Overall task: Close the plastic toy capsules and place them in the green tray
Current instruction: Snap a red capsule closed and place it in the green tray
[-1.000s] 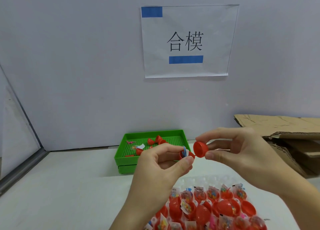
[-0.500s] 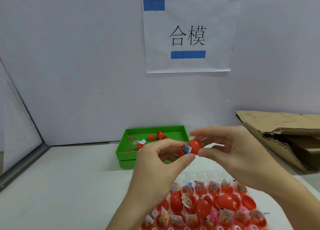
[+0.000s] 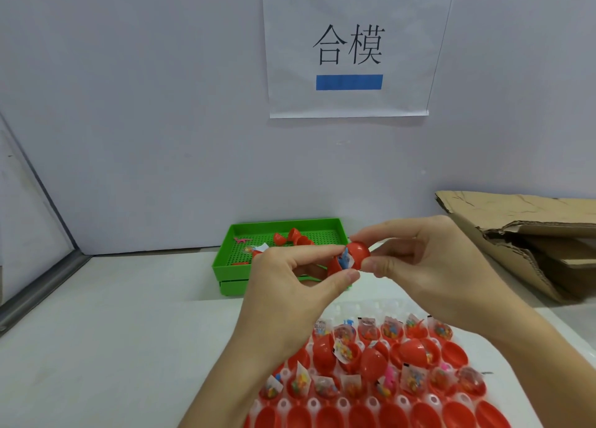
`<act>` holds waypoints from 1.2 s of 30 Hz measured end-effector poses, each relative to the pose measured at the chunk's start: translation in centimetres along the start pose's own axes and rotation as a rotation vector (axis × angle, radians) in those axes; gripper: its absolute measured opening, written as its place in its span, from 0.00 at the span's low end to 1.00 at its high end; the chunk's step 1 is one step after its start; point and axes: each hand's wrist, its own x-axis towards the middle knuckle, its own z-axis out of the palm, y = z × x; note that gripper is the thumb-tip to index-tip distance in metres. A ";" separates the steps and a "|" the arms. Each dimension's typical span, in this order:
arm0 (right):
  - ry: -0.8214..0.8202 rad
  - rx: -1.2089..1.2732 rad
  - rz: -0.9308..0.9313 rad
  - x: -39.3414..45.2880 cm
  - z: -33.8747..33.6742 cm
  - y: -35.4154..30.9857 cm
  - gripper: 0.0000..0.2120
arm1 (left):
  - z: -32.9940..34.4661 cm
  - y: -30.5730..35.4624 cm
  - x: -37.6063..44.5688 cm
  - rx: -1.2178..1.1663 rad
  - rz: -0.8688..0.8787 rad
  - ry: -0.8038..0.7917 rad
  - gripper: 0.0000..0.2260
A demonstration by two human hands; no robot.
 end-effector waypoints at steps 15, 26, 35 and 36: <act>0.038 0.063 -0.086 0.1 0.9 0.5 0.14 | -0.4 -0.5 -0.1 0.102 0.080 -0.019 0.12; 0.060 0.132 -0.081 0.1 0.3 0.2 0.12 | 0.6 -0.3 -0.1 0.091 0.123 0.072 0.11; 0.051 0.128 -0.078 0.2 0.2 0.1 0.13 | 0.6 -0.4 0.0 0.161 0.190 0.059 0.05; 0.046 0.123 -0.079 0.2 0.2 0.1 0.13 | 0.6 -0.4 0.0 0.165 0.194 0.061 0.06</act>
